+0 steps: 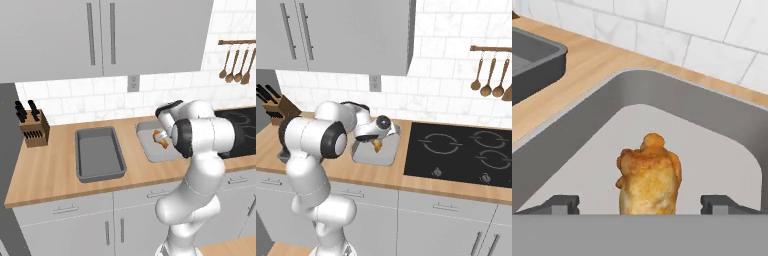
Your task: Place one cucumber and one chicken drumstick in each tupperware on the nearby counter, to pack two identical lunches.
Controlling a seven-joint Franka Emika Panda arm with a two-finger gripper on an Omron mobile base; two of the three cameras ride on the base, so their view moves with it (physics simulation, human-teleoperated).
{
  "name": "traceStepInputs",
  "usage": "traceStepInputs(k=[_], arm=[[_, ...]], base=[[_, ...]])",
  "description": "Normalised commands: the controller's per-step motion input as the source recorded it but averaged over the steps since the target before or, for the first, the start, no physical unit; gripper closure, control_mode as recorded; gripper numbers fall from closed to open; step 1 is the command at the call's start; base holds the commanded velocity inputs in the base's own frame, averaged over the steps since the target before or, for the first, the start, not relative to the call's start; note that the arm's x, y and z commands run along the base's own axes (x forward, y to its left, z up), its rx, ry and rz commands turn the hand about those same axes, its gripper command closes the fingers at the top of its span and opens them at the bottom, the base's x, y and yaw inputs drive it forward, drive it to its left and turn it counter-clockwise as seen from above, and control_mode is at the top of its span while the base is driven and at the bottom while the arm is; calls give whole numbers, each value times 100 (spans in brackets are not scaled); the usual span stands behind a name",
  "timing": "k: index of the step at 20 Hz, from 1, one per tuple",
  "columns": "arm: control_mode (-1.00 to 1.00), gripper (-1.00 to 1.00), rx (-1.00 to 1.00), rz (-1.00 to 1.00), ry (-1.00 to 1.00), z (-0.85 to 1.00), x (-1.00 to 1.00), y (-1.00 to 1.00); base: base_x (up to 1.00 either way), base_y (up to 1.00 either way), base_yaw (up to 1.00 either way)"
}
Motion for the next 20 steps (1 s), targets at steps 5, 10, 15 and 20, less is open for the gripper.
traceStepInputs(k=[5,10,15,20], arm=[[-100,-100,0,0,-3,82,-54,1],[-100,-100,-3,-8,-7,95,-67,3],[-100,-100,0,-20,-1,100,-66,4],[-100,-100,2,-23,5,88,-77,2]], base=[[0,0,0],[0,0,0],[0,0,0],[0,0,0]])
